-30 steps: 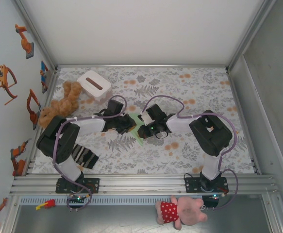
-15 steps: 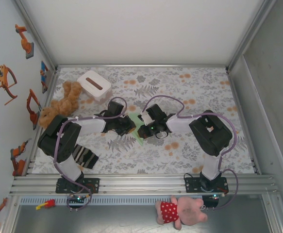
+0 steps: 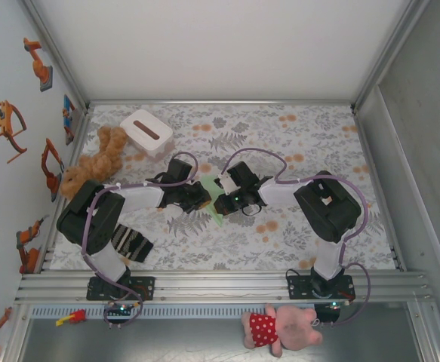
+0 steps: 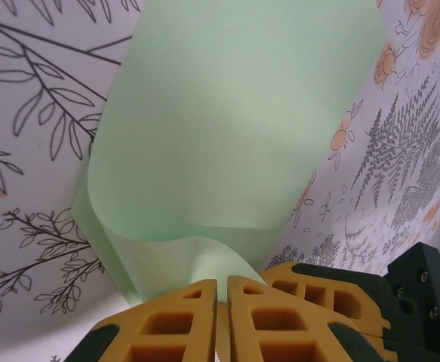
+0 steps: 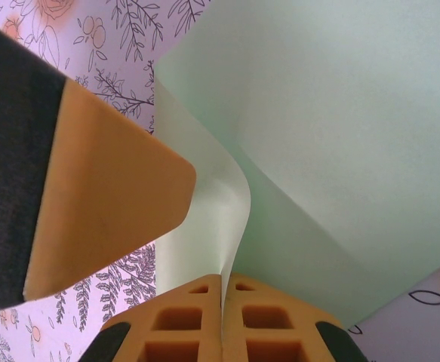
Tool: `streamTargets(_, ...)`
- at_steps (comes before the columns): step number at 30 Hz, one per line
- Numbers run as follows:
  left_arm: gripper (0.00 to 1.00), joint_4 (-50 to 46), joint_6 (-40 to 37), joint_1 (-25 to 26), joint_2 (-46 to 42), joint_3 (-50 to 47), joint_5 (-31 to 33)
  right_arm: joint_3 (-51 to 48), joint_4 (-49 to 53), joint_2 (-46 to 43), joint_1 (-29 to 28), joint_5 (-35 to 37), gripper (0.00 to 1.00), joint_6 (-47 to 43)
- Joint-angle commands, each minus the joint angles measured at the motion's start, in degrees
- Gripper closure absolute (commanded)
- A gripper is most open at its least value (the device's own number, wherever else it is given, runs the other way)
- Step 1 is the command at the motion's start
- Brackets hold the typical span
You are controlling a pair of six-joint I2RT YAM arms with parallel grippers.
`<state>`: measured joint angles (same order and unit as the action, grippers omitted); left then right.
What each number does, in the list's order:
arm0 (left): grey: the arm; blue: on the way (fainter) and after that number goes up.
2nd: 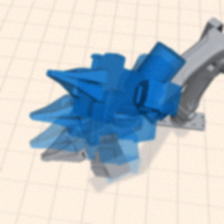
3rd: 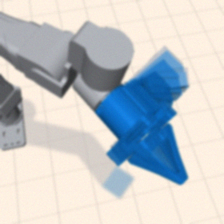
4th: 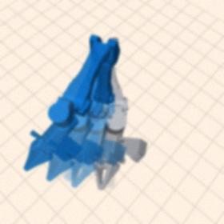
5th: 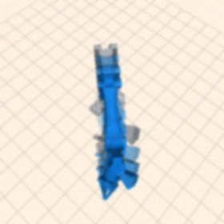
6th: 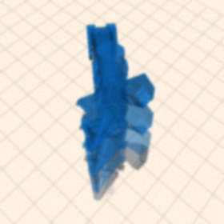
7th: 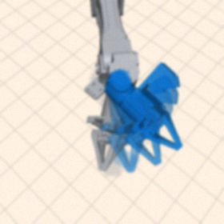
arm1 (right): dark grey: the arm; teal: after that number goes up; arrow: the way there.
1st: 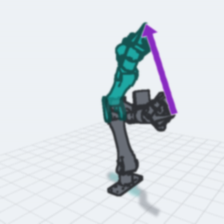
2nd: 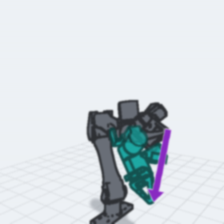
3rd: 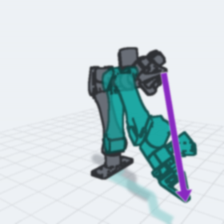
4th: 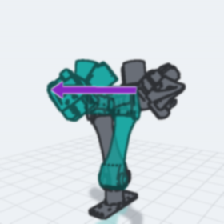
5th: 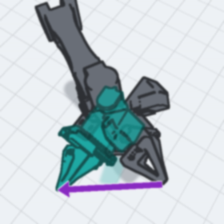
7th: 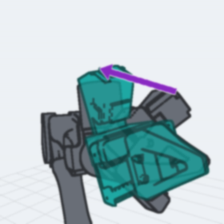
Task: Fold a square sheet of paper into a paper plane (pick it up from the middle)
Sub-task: Third fold the triangle at the center of the table.
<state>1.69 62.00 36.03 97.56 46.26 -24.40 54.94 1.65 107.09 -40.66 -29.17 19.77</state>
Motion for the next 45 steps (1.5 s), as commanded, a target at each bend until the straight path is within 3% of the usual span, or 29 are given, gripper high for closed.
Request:
streamTargets(1, 0.88, -1.6, -1.8, 0.3, 0.6, 0.0, -0.8, 0.9, 1.8, 2.2, 0.6, 2.1, 1.0, 0.6)
streamTargets(29, 0.88, -4.9, -3.5, 0.1, 1.1, 2.2, 0.1, 0.9, 2.0, 2.4, 0.6, 1.6, 1.0, 0.9)
streamTargets(35, 0.85, -9.8, -7.1, -2.2, 0.4, 6.6, 2.2, 0.9, 1.5, 1.8, 0.6, 1.0, 1.0, 1.1)
streamTargets(45, 0.85, -14.3, -11.6, -5.5, 10.3, 17.3, 2.1, 0.7, 1.1, 1.6, 0.6, 0.8, 1.0, 1.7)
